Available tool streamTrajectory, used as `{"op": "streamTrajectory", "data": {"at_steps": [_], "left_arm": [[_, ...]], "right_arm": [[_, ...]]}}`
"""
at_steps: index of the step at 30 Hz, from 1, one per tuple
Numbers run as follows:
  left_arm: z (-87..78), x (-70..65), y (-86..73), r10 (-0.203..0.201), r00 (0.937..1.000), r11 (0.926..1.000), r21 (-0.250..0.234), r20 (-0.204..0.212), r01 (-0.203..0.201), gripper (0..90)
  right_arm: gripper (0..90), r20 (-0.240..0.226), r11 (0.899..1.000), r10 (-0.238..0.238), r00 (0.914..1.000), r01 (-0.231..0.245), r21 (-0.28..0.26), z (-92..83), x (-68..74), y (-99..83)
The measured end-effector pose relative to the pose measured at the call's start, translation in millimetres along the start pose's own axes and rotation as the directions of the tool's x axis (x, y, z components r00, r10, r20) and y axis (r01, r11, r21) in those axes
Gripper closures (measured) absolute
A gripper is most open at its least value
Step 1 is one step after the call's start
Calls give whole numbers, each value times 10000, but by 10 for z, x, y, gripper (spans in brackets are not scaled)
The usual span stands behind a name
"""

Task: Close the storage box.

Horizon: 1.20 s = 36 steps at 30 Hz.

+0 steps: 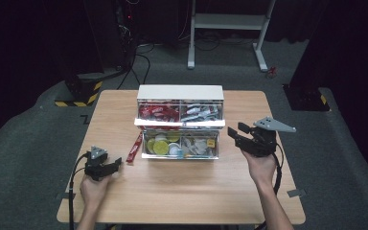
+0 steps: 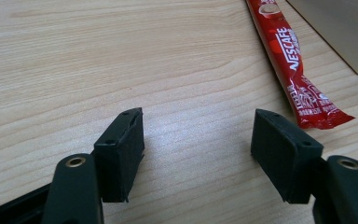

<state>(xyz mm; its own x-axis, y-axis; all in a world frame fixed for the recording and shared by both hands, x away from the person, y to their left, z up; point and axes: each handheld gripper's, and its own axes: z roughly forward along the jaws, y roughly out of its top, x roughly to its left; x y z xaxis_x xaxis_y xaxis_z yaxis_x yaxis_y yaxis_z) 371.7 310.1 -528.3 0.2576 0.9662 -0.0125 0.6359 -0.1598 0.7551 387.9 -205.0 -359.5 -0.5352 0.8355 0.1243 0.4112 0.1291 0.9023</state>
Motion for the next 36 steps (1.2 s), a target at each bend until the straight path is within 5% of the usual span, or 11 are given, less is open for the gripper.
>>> {"op": "streamTrajectory", "data": {"at_steps": [19, 36], "left_arm": [[0, -1, 0, 6, 10000, 10000, 0, -7, -6, 350], [3, -6, 0, -17, 10000, 10000, -28, -25, 17, 350]], "right_arm": [[511, 571, 9965, 795, 9952, -809, 222, -8, -291, -499], [516, 739, 9906, 1104, 9911, -1158, 727, 95, -358, -814]]}}
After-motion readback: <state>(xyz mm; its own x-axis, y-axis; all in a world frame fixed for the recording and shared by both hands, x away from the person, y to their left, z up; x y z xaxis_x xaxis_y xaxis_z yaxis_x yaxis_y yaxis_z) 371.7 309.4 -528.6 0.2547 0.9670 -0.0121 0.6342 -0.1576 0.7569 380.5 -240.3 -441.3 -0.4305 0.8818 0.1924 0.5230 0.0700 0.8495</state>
